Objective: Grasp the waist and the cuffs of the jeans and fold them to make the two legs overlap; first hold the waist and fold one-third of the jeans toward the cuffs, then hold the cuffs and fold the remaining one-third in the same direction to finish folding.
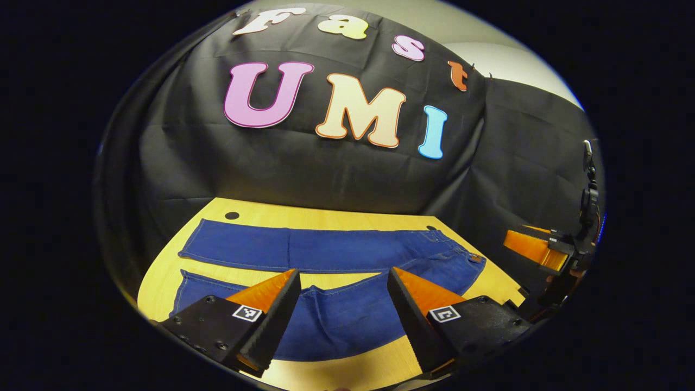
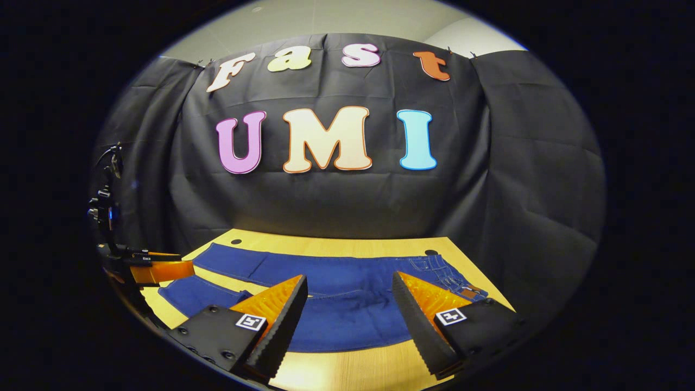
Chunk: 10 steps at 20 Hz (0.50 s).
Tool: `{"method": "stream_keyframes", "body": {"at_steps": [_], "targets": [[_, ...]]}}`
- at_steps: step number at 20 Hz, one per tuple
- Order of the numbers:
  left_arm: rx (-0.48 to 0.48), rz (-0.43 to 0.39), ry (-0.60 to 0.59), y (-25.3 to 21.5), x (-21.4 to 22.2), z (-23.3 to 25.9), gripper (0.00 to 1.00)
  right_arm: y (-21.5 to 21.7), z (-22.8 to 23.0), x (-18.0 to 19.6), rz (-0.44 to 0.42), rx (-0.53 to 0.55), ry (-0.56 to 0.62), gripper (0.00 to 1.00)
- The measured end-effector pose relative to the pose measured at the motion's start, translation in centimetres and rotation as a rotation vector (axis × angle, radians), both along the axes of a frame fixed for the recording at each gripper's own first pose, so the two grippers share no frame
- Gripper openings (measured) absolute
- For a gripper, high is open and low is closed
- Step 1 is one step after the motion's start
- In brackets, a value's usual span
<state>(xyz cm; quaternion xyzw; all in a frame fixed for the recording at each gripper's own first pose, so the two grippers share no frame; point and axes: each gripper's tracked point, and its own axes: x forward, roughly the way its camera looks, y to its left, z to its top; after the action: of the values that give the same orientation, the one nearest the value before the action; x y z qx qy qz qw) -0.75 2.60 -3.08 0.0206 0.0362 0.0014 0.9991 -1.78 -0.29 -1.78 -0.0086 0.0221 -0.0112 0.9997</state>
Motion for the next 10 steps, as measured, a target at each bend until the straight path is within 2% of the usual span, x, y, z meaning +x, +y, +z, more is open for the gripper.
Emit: {"method": "stream_keyframes", "body": {"at_steps": [4,7,10], "targets": [[0.045,-0.017,0.065,1.3,-0.7,-2.5,0.95,0.5,-0.8,-0.6,0.011,-0.008,0.016,0.97],[0.062,-0.087,0.146,1.8,-1.6,-5.2,0.95,0.7,-1.4,-0.9,0.024,-0.015,0.031,0.97],[0.107,-0.178,0.289,3.0,-2.6,-9.2,0.95,0.7,-2.3,-0.9,0.032,-0.016,0.057,0.97]]}}
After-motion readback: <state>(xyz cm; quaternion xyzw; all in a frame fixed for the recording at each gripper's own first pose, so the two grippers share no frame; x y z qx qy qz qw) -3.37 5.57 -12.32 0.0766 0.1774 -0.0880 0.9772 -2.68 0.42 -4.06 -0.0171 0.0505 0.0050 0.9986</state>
